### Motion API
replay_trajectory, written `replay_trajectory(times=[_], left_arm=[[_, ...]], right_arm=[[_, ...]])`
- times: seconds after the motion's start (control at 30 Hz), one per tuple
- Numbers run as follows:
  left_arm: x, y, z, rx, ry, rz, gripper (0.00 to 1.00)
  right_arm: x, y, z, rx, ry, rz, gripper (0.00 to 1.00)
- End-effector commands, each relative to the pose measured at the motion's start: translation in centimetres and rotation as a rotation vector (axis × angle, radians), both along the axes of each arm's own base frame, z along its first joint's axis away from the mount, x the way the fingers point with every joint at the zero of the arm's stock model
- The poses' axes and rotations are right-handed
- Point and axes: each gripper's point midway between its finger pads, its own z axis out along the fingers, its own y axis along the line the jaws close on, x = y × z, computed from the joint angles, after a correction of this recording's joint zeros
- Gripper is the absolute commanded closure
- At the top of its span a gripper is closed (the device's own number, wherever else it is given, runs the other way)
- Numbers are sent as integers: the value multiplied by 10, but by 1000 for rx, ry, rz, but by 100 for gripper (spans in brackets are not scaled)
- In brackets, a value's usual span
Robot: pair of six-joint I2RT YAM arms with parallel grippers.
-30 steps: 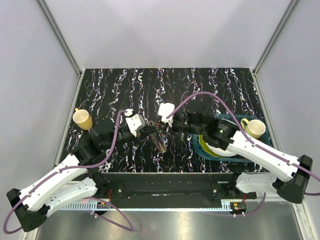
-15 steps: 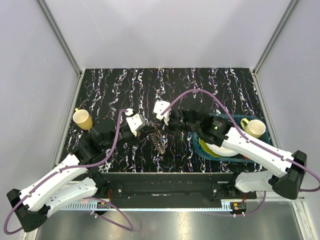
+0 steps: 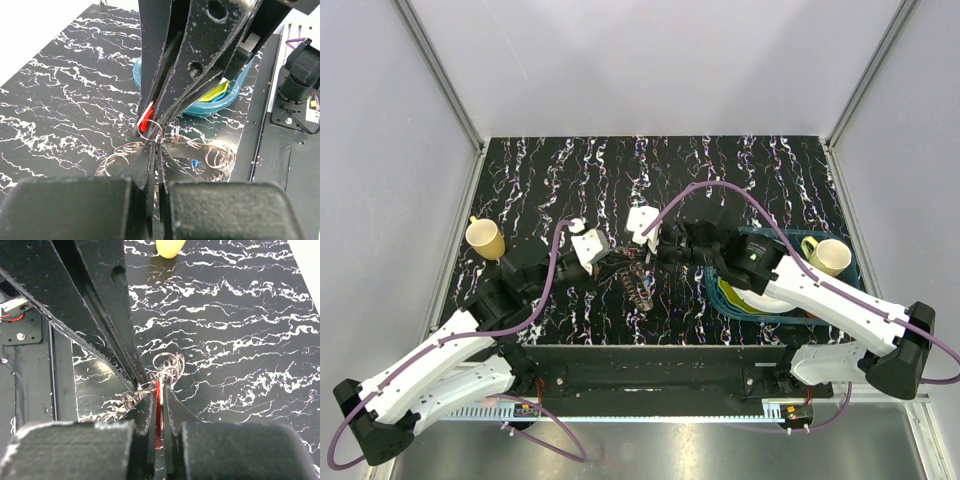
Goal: Remove the keys from the keyring
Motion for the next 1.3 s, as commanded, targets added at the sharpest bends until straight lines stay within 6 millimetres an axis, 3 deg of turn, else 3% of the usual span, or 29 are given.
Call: replay_trajectory(times=[0.0, 0.03, 0.07, 0.13, 0.33, 0.5, 0.63, 0.77, 0.97, 1.0, 1.07, 1.1, 1.27], left_arm=[[-11, -13, 35, -108, -87, -89, 100], [-11, -14, 34, -105, -83, -91, 100], [-11, -14, 34, -107, -83, -92, 100], [-12, -14, 36, -110, -86, -92, 100], [-13, -12, 35, -110, -86, -92, 100], [-14, -12, 34, -108, -85, -97, 100], [-14, -12, 34, -107, -84, -97, 100], [-14, -12, 35, -110, -87, -97, 100], [-14, -11, 33, -105, -85, -95, 100], [-14, -11, 33, -104, -84, -95, 100], [-14, -12, 33, -104, -83, -98, 100], [-14, -12, 33, -104, -83, -98, 100], [-14, -14, 36, -110, -83, -104, 100]], right_arm=[[-13, 16, 41, 127, -69, 77, 99], [-13, 16, 41, 127, -68, 80, 97], [-13, 16, 42, 128, -71, 79, 82], [-12, 15, 40, 123, -76, 75, 70], [-12, 10, 38, 108, -107, 80, 72], [-11, 4, 35, 77, -146, 83, 62], [-14, -2, 34, 50, -167, 97, 61], [-17, -4, 32, 33, -164, 117, 73], [-16, -5, 31, 20, -167, 112, 64], [-16, -5, 31, 18, -169, 113, 67], [-15, -3, 31, 17, -167, 112, 87], [-14, -2, 30, 12, -161, 110, 92], [-8, 7, 36, 31, -134, 93, 98]])
